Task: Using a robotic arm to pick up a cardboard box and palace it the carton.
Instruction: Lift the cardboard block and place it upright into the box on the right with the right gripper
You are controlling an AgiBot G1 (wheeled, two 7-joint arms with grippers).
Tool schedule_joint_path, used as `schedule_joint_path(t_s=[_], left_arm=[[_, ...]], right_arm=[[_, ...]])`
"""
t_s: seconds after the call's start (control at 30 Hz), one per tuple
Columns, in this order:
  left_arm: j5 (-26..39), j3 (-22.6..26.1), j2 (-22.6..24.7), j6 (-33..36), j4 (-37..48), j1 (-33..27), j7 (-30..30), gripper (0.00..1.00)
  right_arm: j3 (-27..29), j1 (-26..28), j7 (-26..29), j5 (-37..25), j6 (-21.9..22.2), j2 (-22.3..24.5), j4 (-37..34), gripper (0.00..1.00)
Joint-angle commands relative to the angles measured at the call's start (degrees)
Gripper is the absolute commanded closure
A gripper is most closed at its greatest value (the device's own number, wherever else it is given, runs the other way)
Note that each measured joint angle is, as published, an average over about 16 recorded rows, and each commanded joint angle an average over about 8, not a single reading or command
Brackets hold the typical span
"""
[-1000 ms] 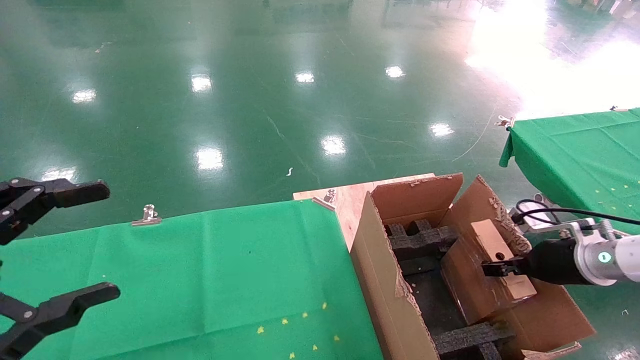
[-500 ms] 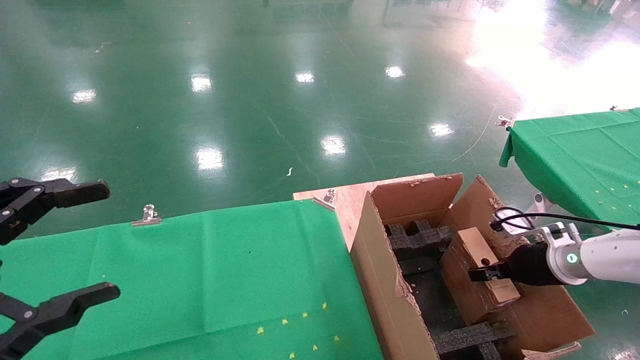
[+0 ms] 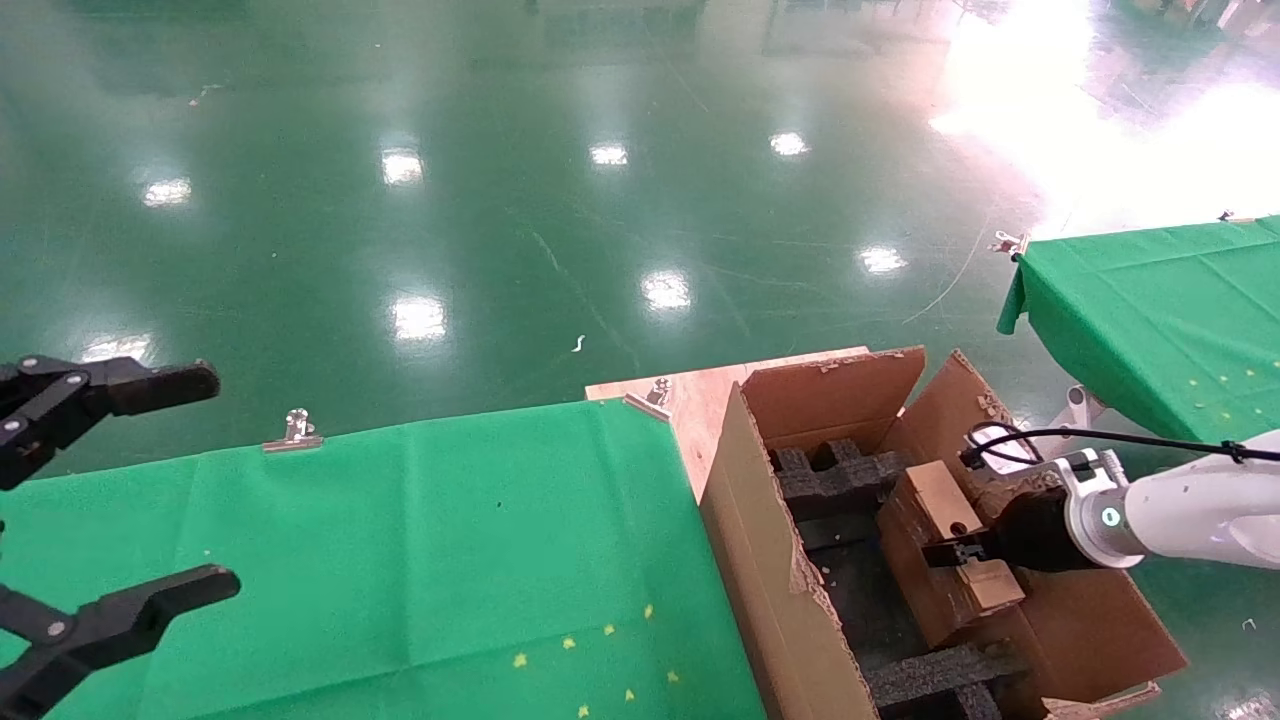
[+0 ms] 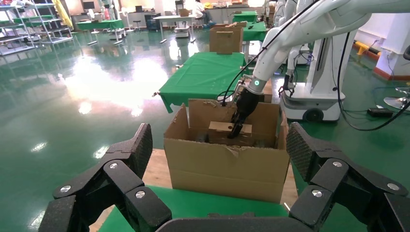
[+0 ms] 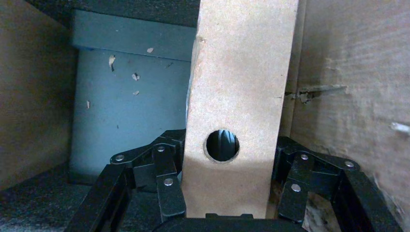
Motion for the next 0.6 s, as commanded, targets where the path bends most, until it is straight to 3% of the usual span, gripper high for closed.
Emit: schedule_joint_path(t_s=[0.03, 0.13, 0.2, 0.6], left_arm=[[0.0, 0.0, 0.0, 0.0, 0.0, 0.0, 0.0, 0.0], [0.0, 0.0, 0.0, 0.0, 0.0, 0.0, 0.0, 0.0], [0.0, 0.0, 0.0, 0.0, 0.0, 0.0, 0.0, 0.0], [0.0, 0.0, 0.0, 0.0, 0.0, 0.0, 0.0, 0.0]], right_arm=[[0.3, -0.5, -0.9, 0.5, -0.6, -0.8, -1.6, 0.54], [0.5, -0.9, -1.3, 0.8, -0.9, -1.3, -2.5, 0.16], [0.6, -1.1, -1.5, 1.0, -1.1, -1.6, -3.0, 0.0], [0.4, -0.5, -1.2, 0.6, -1.0, -1.0, -2.2, 0.0]])
